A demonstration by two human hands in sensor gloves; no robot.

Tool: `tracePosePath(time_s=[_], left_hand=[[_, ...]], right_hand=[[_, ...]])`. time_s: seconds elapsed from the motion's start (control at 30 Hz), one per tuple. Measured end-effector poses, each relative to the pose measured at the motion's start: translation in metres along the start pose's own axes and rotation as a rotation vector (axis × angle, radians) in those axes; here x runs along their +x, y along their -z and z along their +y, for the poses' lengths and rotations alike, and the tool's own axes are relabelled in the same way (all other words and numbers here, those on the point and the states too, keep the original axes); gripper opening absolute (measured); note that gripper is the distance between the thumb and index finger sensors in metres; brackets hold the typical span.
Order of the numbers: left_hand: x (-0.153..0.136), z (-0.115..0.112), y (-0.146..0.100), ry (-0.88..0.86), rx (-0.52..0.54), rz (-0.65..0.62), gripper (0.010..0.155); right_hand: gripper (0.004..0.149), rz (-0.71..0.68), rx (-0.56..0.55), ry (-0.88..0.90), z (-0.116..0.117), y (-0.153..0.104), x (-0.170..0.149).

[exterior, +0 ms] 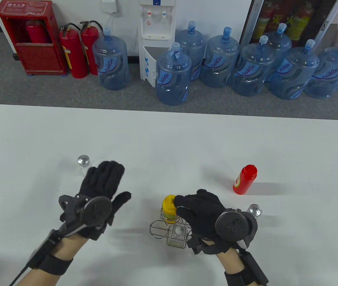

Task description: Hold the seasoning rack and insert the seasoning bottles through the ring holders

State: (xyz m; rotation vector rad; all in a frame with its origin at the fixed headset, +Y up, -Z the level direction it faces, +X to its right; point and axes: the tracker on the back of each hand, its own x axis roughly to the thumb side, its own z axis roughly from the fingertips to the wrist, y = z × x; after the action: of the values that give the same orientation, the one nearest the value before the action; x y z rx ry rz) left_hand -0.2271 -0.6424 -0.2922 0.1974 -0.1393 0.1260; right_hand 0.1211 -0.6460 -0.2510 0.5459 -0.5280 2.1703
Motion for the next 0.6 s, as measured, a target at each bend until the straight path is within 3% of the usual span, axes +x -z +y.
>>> tracePosePath(time_s=[0.07, 0.17, 0.33, 0.47, 0.6], left_hand=[[-0.035, -0.018, 0.027, -0.025, -0.097, 0.144, 0.088], [-0.066, -0.038, 0.046, -0.048, -0.131, 0.274, 0.088], [-0.096, -0.073, 0.064, -0.041, -0.205, 0.407, 0.085], [-0.11, -0.092, 0.068, -0.185, -0.243, 0.444, 0.066], [-0.109, -0.09, 0.062, -0.246, -0.154, 0.407, 0.062]], right_hand=[[0.043, -0.005, -0.002, 0.004, -0.001, -0.001, 0.001], [0.043, -0.013, -0.006, 0.007, -0.003, -0.002, 0.003], [0.043, -0.017, -0.004, 0.009, -0.002, -0.002, 0.004], [0.043, -0.018, 0.0, 0.008, -0.002, -0.002, 0.004], [0.043, -0.017, -0.005, 0.01, -0.002, -0.002, 0.004]])
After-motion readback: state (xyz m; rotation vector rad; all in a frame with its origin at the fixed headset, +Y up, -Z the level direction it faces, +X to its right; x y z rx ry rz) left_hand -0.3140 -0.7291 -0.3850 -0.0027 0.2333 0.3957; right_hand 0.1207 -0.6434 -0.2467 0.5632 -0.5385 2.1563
